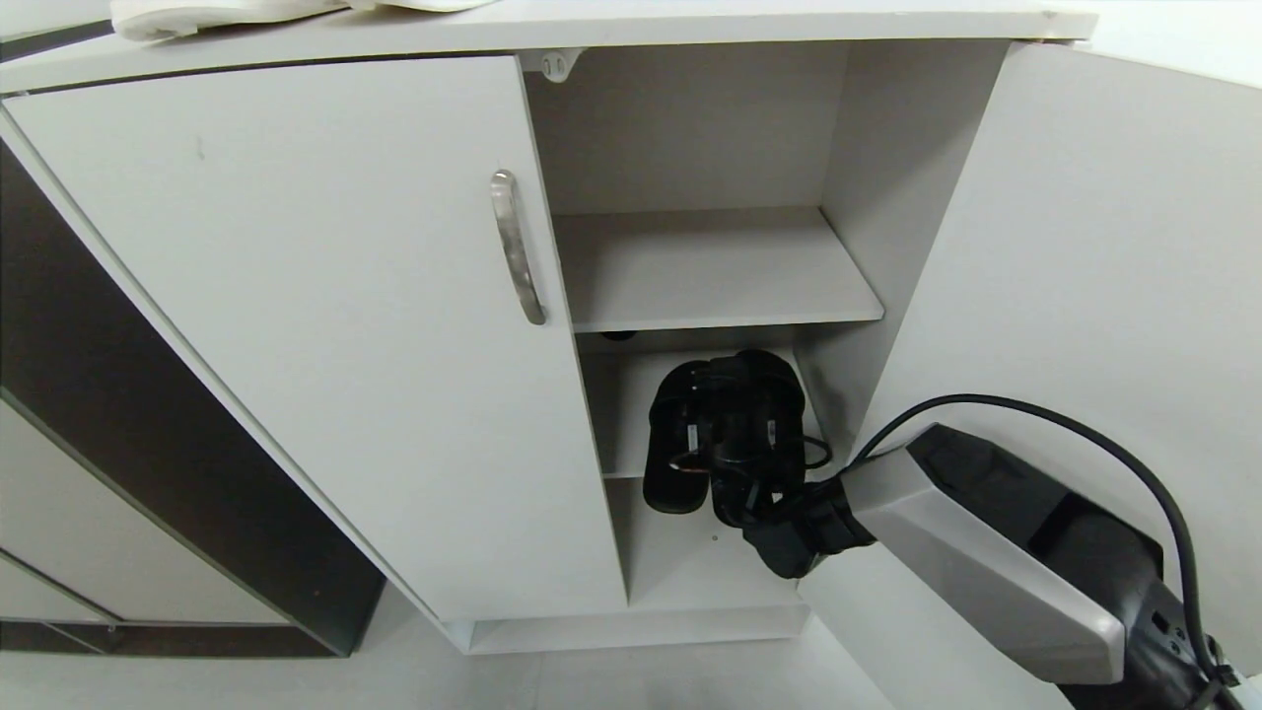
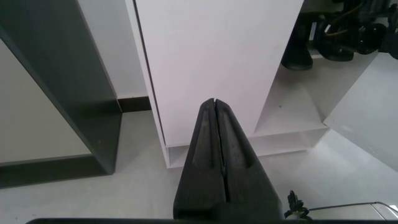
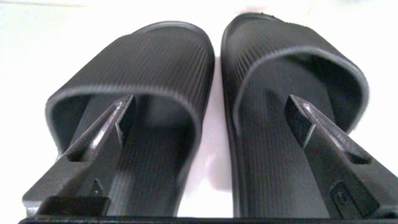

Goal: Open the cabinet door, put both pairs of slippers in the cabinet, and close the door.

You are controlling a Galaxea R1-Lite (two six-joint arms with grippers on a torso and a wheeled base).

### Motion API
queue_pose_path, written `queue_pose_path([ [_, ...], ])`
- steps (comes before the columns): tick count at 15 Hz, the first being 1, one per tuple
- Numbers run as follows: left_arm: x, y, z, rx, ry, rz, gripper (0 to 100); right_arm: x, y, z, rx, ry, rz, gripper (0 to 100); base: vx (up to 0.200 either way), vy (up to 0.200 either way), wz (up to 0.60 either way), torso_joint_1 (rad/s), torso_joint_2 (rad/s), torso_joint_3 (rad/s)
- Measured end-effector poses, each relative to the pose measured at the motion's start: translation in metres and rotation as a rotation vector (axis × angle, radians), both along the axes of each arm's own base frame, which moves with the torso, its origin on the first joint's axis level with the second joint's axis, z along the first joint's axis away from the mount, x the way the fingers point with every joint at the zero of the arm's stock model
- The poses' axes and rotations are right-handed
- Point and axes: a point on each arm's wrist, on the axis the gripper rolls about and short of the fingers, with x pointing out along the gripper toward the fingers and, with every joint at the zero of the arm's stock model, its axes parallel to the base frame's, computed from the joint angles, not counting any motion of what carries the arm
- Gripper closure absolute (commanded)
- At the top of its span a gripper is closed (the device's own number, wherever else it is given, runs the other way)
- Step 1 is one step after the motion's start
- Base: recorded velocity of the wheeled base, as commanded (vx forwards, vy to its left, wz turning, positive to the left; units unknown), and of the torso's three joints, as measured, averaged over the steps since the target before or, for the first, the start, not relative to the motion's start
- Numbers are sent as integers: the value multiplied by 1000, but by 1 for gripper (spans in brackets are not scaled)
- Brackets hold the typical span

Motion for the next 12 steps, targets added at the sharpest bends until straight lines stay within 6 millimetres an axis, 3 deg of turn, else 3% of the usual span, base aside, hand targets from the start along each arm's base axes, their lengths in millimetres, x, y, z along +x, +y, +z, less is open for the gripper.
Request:
queue_pose_path([
  [5,0,0,0,0,0,0,100,-46,-9,2,-10,18,52,0,0,0,0,0,0,0],
  [9,0,0,0,-1,1,0,100,-111,-26,23,-4,65,178,0,-200,0,0,7,5,1],
  [12,0,0,0,-1,0,0,100,-155,-38,42,13,86,283,0,0,0,0,0,0,0],
])
